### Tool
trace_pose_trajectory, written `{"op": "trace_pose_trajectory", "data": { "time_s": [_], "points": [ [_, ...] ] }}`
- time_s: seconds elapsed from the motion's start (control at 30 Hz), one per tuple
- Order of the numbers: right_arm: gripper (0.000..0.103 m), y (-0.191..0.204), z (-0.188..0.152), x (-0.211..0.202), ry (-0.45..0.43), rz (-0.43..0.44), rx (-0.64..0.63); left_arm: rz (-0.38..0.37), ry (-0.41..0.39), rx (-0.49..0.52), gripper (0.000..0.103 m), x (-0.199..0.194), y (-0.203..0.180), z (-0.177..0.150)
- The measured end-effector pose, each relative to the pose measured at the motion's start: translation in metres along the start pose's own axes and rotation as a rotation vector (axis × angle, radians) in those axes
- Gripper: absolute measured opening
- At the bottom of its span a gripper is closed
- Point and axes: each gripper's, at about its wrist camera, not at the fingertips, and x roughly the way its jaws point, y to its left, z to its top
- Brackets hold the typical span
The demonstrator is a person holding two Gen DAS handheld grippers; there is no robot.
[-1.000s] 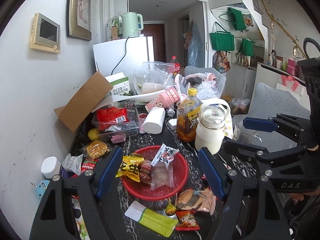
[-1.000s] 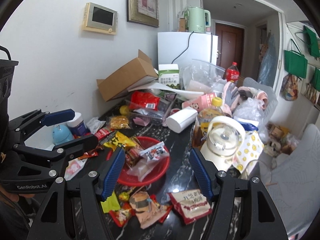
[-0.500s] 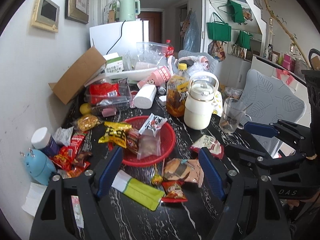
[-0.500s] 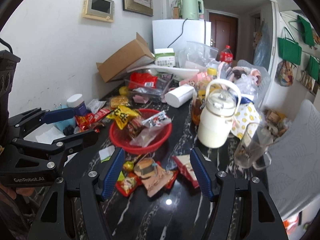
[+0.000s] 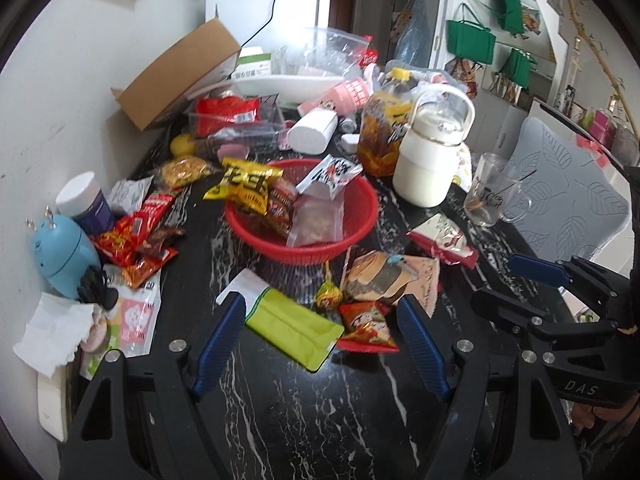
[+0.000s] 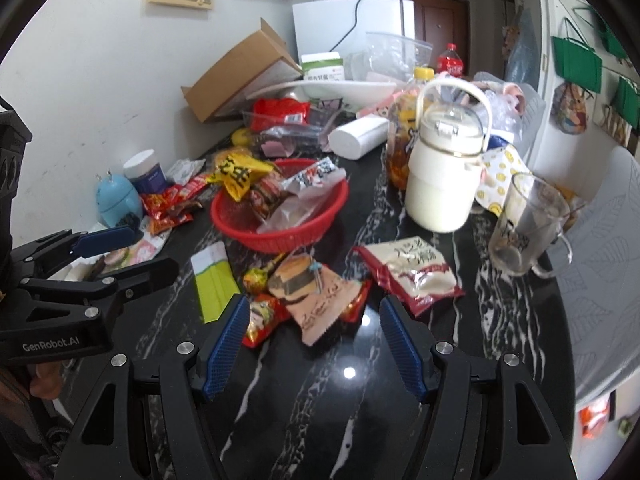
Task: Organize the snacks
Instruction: 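Move both open grippers away from the basket toward the loose snacks, then grasp the yellow-green pouch with the left gripper while the right gripper grasps the brown seaweed bag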
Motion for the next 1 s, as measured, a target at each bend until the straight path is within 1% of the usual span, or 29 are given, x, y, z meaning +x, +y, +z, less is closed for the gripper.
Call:
{"op": "trace_pose_trajectory", "data": {
  "time_s": [0.2, 0.37, 0.5, 0.7, 0.77, 0.93, 1.0],
  "points": [
    [0.068, -0.002, -0.012, 0.017, 0.038, 0.001, 0.014, 0.027, 0.072, -0.056, 0.078, 0.027, 0.011, -0.012],
    [0.068, -0.004, -0.017, 0.03, 0.066, 0.01, 0.024, 0.071, 0.102, -0.088, 0.077, 0.045, 0.014, -0.015],
    [0.068, -0.007, -0.018, 0.04, 0.086, 0.013, 0.03, 0.092, 0.126, -0.118, 0.078, 0.064, 0.019, -0.014],
    [0.068, -0.012, -0.012, 0.052, 0.104, 0.005, 0.02, 0.144, 0.195, -0.158, 0.078, 0.101, 0.028, -0.012],
    [0.068, -0.015, -0.009, 0.056, 0.107, 0.001, 0.016, 0.154, 0.206, -0.167, 0.078, 0.108, 0.03, -0.011],
    [0.068, -0.02, -0.004, 0.069, 0.123, 0.022, 0.015, 0.169, 0.239, -0.191, 0.078, 0.123, 0.034, -0.009],
    [0.069, -0.023, -0.001, 0.074, 0.126, 0.034, 0.007, 0.159, 0.251, -0.207, 0.078, 0.127, 0.035, -0.009]
  ]
}}
